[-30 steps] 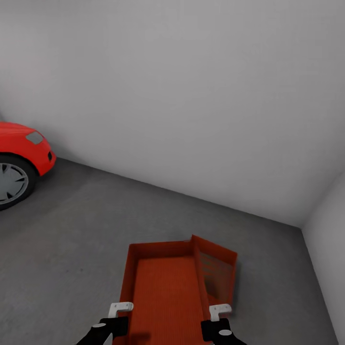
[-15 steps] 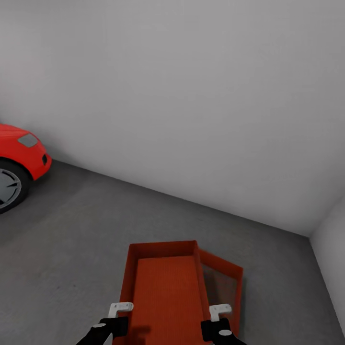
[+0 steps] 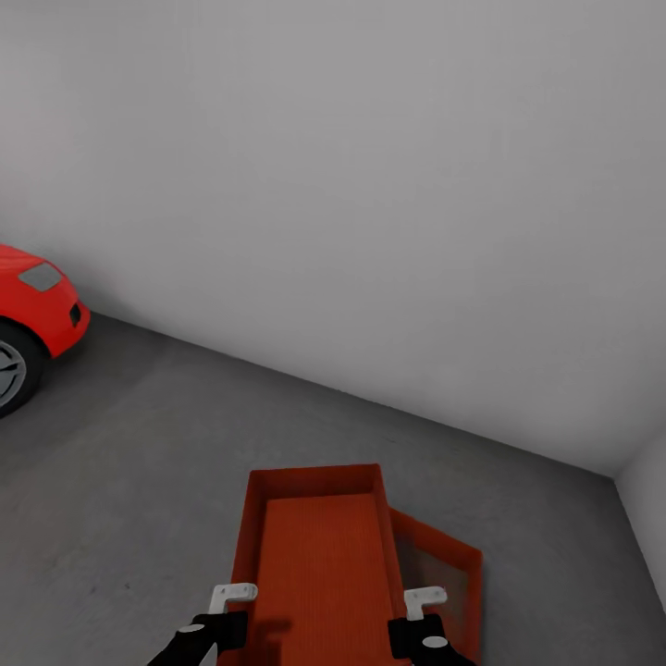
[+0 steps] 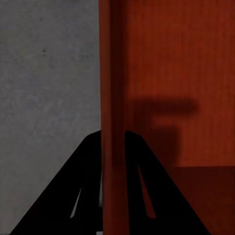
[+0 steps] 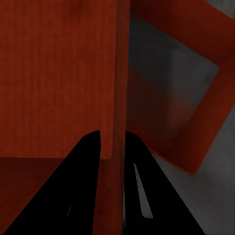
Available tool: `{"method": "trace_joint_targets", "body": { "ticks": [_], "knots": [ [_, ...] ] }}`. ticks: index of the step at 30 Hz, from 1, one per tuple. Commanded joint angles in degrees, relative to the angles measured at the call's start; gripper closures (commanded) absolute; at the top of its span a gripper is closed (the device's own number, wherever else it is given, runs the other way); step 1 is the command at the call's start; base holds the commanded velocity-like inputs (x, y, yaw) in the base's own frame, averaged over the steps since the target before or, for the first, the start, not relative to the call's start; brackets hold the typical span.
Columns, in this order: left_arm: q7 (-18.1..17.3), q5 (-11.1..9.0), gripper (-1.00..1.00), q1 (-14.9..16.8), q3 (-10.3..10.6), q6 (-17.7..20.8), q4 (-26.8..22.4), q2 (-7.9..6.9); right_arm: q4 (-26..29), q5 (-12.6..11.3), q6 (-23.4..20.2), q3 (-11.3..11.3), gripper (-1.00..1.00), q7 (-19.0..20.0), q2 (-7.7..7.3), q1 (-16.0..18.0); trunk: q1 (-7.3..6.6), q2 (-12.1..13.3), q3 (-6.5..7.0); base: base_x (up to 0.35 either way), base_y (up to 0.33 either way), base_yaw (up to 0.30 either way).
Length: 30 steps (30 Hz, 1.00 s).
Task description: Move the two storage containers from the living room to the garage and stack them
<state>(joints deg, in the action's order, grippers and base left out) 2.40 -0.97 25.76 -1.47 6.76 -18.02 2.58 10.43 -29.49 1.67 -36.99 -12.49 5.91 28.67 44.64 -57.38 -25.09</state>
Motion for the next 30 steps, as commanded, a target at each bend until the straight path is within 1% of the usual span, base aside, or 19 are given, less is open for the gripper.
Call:
{"method": "trace_joint_targets", "body": {
  "ticks": [1,6,9,30],
  "knots": [
    [0.6,0.7,1.00,0.0,0.7,0.4,-0.3,-0.03,-0.9,-1.4,0.3,0.3,1.00,-0.3,-0.98,0.1,0.04,0.0,-0.06,0.322,0.000,0.000],
    [0.6,0.7,1.00,0.0,0.8,0.3,-0.3,-0.03,-0.9,-1.4,0.3,0.3,1.00,-0.3,-0.98,0.1,0.04,0.0,-0.06,0.322,0.000,0.000],
    [0.6,0.7,1.00,0.0,0.9,0.1,-0.5,-0.03,-0.9,-1.4,0.3,0.3,1.00,-0.4,-0.98,0.1,0.04,0.0,-0.06,0.188,0.000,-0.178],
    [0.7,0.7,1.00,0.0,1.0,0.1,-0.5,-0.03,-0.9,-1.4,0.3,0.3,1.00,-0.4,-0.98,0.1,0.04,0.0,-0.06,0.007,0.000,-0.236]
  ]
}}
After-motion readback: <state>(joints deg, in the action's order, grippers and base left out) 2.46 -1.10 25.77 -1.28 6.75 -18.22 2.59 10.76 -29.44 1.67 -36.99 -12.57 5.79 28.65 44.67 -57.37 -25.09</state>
